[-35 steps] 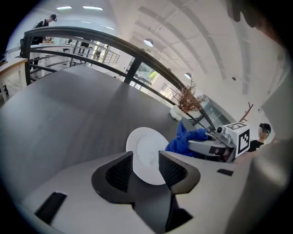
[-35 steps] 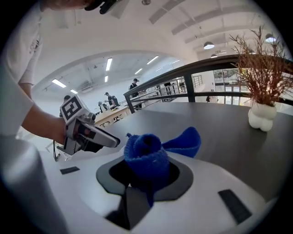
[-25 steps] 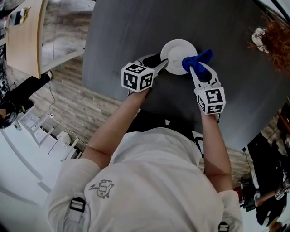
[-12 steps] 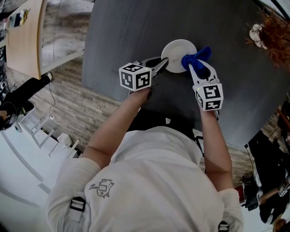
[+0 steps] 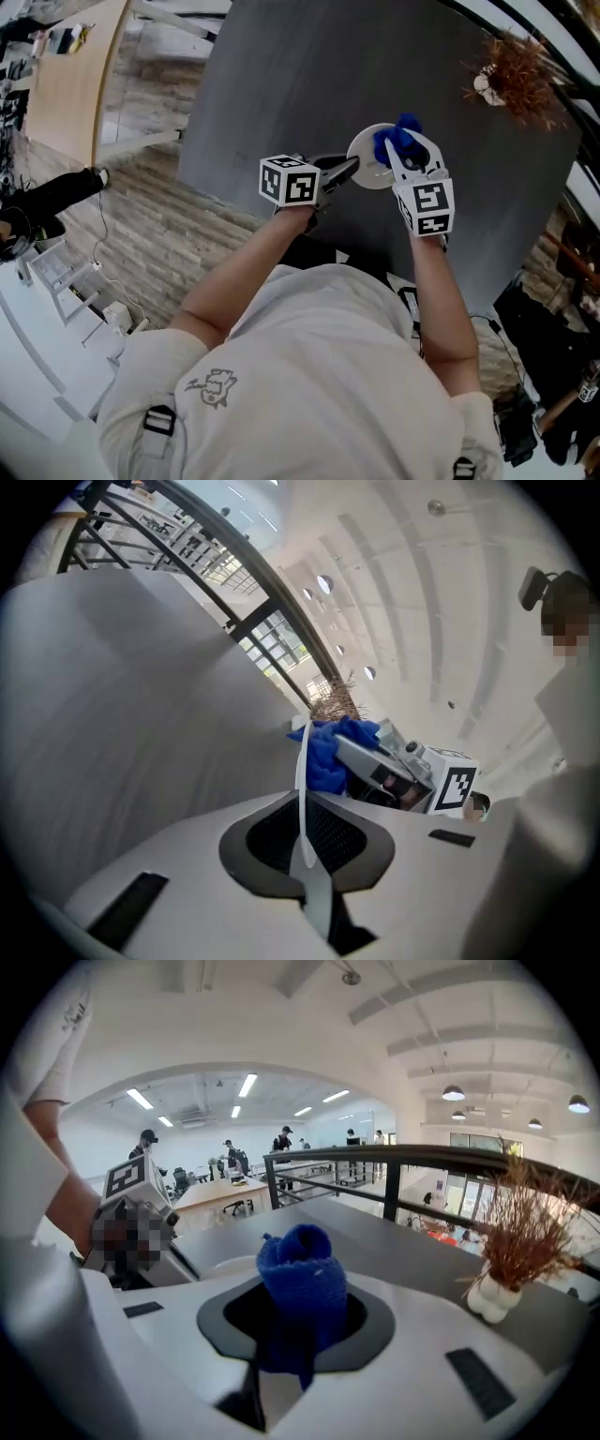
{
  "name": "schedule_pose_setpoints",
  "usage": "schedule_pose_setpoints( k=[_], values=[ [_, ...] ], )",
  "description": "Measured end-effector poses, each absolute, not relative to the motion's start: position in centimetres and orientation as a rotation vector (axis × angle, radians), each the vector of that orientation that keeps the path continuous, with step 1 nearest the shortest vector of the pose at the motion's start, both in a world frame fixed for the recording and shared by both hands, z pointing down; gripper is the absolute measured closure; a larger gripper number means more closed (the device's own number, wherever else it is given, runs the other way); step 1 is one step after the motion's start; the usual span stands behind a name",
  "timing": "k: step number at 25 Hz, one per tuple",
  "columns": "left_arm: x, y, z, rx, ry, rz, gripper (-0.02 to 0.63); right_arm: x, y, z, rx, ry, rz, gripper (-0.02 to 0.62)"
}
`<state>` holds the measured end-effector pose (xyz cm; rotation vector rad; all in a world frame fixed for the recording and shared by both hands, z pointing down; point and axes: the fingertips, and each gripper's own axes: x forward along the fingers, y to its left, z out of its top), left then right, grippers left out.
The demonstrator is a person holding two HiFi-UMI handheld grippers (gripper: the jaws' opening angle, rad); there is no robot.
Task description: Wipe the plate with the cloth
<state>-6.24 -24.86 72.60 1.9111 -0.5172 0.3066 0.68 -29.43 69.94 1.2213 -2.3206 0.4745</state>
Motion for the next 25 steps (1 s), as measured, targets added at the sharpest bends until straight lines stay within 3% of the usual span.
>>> schedule_pose_setpoints(
  k=[8,14,25],
  values=[
    [-2.3,-24.1,59.7,2.000,-0.501,0.029,0.591,-0.2,-24.7,56.2,1.174,-2.526,0.272,0.506],
    [-2.4,-23.3,52.4,2.021,-0.534,-0.156,0.591,1.3,-19.5,51.2,1.082,-2.552,0.156,0.506],
    [0.4,-17.0,49.2,2.078,-0.443,-0.138,0.589,9.3,-19.1,44.9,1.228,-2.355,-0.127,0.506]
  ],
)
